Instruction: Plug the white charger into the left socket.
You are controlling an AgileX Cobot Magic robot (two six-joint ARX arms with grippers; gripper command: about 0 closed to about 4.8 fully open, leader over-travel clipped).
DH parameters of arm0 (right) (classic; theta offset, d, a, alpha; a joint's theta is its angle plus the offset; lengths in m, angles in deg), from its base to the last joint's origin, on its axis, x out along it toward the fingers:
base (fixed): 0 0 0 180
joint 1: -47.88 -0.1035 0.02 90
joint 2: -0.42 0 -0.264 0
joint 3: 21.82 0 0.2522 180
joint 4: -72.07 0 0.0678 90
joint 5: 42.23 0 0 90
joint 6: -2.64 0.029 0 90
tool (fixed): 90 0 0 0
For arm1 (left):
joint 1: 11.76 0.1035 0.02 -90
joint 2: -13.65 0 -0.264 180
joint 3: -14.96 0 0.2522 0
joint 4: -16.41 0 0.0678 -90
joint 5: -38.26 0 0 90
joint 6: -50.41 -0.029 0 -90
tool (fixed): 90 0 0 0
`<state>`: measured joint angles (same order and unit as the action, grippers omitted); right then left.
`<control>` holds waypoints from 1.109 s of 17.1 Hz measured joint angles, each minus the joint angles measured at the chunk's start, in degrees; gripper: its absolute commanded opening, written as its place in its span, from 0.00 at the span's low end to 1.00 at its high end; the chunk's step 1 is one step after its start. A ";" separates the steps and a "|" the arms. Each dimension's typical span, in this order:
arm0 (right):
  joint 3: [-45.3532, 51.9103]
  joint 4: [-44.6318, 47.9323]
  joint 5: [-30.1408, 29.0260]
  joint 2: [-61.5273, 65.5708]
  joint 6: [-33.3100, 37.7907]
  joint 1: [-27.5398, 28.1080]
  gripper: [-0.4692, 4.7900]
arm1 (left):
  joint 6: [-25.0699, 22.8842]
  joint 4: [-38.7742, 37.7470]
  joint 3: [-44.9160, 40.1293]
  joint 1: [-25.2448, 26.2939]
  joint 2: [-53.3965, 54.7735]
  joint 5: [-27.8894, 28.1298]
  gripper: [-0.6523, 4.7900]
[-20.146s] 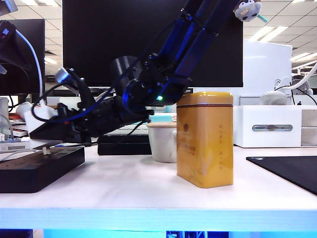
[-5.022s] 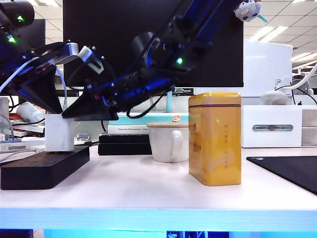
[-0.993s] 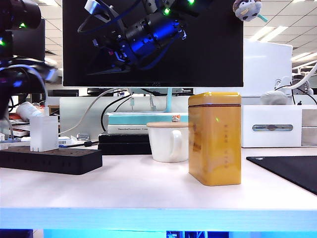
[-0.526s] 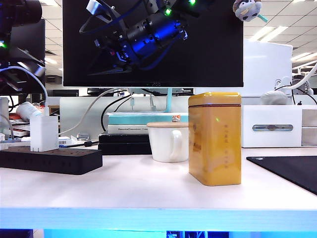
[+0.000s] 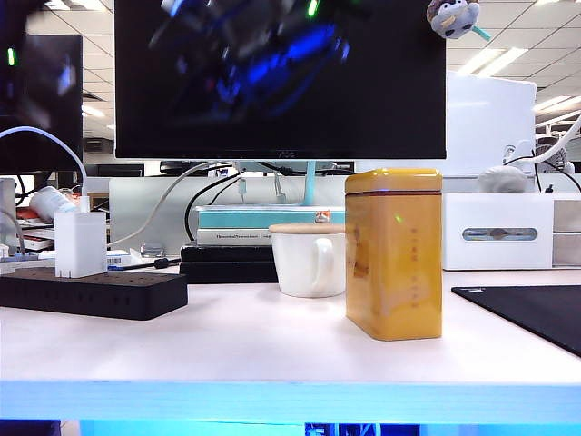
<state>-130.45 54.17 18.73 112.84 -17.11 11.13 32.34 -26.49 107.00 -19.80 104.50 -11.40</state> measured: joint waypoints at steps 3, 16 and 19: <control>-0.02 0.44 2.36 -3.63 0.00 1.22 0.09 | -0.44 5.09 0.13 -0.02 -4.92 -1.44 0.11; -0.42 -12.31 11.15 -40.09 1.75 3.52 0.09 | 16.46 -4.57 0.07 -0.11 -54.77 -27.32 0.11; 3.45 -22.18 11.34 -46.60 1.73 3.52 0.09 | 19.17 -16.44 -5.03 -0.11 -64.39 -30.40 0.11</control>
<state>-127.00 31.98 30.07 66.24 -15.38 14.65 51.51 -42.93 101.98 -19.91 40.10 -41.81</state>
